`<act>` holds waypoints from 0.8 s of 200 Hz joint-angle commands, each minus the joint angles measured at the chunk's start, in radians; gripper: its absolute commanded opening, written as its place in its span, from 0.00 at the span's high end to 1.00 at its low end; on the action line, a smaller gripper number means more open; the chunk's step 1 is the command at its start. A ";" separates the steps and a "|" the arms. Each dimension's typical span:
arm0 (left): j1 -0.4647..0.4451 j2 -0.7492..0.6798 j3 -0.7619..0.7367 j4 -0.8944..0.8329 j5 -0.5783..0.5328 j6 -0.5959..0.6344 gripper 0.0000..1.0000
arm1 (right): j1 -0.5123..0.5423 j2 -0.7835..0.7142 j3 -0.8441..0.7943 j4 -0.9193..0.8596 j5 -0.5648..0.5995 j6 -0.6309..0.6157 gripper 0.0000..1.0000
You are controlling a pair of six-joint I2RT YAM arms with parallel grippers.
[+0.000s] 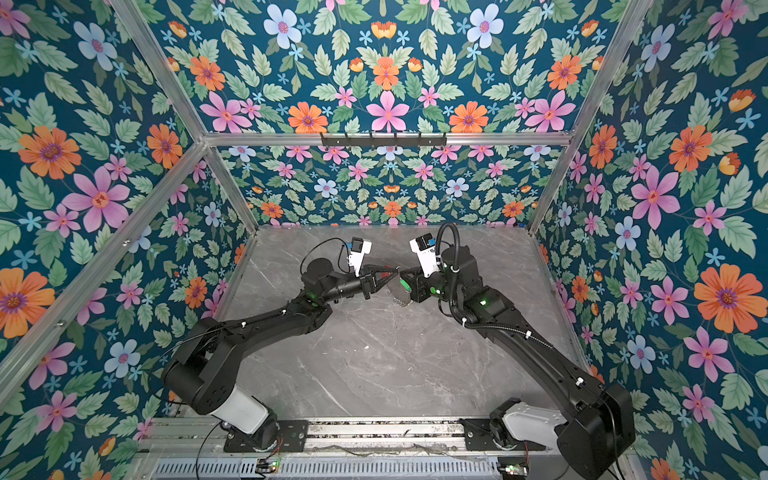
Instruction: Put the keys on the keyring
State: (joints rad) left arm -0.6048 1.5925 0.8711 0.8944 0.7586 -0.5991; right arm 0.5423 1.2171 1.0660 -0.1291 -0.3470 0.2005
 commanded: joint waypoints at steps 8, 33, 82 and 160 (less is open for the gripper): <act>-0.002 0.000 0.005 0.032 0.013 0.000 1.00 | 0.000 0.018 0.012 0.040 -0.007 0.003 1.00; -0.002 -0.002 0.005 0.033 0.016 0.001 1.00 | 0.001 0.040 0.021 0.048 0.005 0.003 1.00; -0.003 -0.005 0.002 0.035 0.018 0.000 1.00 | 0.000 0.067 0.028 0.072 0.060 0.007 1.00; -0.003 -0.003 0.006 0.037 0.018 -0.001 1.00 | 0.001 0.079 0.009 0.090 0.140 0.004 1.00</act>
State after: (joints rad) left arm -0.6067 1.5925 0.8711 0.8818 0.7517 -0.5999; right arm 0.5423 1.2915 1.0775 -0.0704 -0.2539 0.2062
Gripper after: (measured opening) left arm 0.050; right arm 0.050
